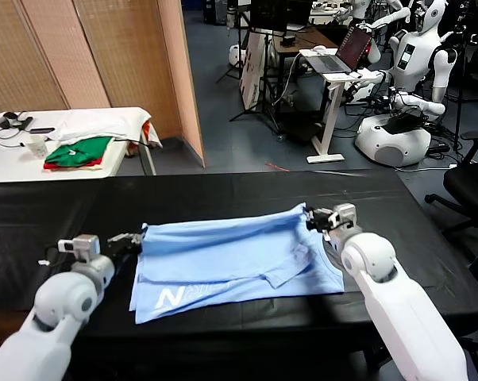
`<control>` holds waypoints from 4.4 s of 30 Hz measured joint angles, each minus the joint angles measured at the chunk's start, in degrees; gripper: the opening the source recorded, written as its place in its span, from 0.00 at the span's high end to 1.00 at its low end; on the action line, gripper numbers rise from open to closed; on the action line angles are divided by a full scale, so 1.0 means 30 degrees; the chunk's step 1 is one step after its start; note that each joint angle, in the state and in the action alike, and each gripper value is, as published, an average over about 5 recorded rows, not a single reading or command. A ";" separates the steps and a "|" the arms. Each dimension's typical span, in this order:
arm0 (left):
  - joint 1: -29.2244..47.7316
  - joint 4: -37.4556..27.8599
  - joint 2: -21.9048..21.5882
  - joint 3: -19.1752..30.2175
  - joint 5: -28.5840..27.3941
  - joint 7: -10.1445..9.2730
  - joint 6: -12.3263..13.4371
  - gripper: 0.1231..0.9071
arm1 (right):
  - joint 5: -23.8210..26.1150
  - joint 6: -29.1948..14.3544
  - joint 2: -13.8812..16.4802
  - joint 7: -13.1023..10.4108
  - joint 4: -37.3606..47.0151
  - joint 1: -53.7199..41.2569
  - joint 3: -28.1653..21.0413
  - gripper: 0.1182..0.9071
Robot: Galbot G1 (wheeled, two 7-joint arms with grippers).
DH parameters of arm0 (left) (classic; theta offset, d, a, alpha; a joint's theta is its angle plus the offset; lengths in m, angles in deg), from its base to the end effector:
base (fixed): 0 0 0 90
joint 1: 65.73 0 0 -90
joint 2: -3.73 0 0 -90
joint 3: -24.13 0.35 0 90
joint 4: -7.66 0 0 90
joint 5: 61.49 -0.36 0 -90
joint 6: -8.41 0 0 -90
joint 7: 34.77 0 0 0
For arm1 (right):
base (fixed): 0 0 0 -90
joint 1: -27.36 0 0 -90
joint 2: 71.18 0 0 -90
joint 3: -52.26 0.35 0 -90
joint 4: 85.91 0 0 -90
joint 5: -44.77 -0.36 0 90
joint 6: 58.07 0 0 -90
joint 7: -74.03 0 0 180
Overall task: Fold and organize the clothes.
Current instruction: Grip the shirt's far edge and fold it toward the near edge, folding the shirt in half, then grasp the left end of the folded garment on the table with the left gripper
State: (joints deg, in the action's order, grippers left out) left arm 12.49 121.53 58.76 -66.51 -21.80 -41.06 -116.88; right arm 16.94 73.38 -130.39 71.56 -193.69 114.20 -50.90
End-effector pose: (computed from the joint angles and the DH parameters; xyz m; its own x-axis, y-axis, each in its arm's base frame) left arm 0.2885 0.1201 -0.2290 -0.8769 0.1426 0.4590 0.1420 0.9892 -0.0361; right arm 0.3469 -0.0558 -0.2274 -0.8410 -0.2241 0.4924 -0.3013 0.9500 -0.0823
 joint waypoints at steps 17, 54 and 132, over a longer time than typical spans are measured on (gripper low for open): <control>-0.4431 0.2353 0.0903 -0.0880 -0.2652 0.0407 0.0209 0.97 | 0.0045 0.0248 0.0316 -0.0269 -0.1440 0.2046 0.0372 0.97; -0.2794 0.1175 0.3225 -0.1487 -0.0674 -0.1597 0.0236 0.00 | -0.0729 -0.1956 -0.2408 -0.2118 0.2158 -0.0114 0.0707 0.00; -0.2863 -0.1024 0.4979 -0.2006 -0.2972 -0.0355 0.3728 0.00 | 0.0327 -0.2972 -0.4233 -0.1071 -0.3524 0.5564 0.5018 0.00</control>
State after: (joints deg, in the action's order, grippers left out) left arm 3.90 118.46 73.69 -72.53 -30.71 -42.13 -105.69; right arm 17.92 64.46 -143.09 68.34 -204.27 130.89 -35.85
